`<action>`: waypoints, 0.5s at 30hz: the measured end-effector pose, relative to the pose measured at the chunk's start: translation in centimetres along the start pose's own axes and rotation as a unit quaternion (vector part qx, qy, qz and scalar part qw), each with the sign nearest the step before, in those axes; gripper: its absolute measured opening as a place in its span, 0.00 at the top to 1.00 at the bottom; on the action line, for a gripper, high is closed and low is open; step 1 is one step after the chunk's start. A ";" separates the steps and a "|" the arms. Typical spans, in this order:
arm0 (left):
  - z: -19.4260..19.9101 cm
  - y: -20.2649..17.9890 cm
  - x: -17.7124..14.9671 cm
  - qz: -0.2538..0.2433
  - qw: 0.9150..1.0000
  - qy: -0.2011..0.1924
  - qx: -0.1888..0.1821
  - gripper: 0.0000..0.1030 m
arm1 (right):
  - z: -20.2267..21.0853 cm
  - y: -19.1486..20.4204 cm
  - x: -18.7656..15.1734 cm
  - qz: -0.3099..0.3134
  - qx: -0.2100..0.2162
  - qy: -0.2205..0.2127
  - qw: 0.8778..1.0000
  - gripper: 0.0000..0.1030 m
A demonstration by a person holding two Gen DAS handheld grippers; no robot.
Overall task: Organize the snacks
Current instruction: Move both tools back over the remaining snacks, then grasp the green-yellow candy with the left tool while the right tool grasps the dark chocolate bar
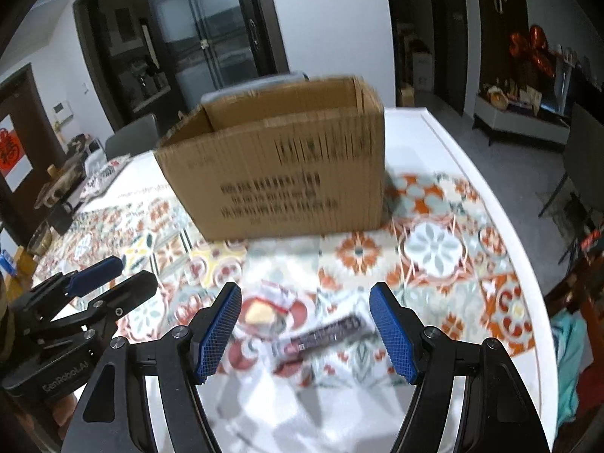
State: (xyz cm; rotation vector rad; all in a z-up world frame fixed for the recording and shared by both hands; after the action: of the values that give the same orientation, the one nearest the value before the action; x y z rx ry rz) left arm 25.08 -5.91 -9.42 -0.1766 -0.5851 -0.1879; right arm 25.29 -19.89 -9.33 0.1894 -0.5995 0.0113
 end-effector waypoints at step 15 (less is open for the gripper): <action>-5.3 -0.3 -2.8 0.011 0.998 0.061 -0.014 0.45 | -5.1 -1.7 -3.6 -0.056 0.021 0.077 0.995 0.41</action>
State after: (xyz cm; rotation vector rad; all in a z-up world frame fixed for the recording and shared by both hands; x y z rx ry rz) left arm 25.55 -6.99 -15.33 -0.1975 -0.4598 -0.1833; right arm 25.27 -20.44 -15.77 0.2600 -0.4352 -0.0702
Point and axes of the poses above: each gripper's, at about its wrist camera, not at the fingertips, and z roughly against the way its jaws point, y to its left, x to its top, the point moved 8 cm from there along -z, roughly the way its jaws point, and after that the axes turned 8 degrees about y, right-handed, at the moved point
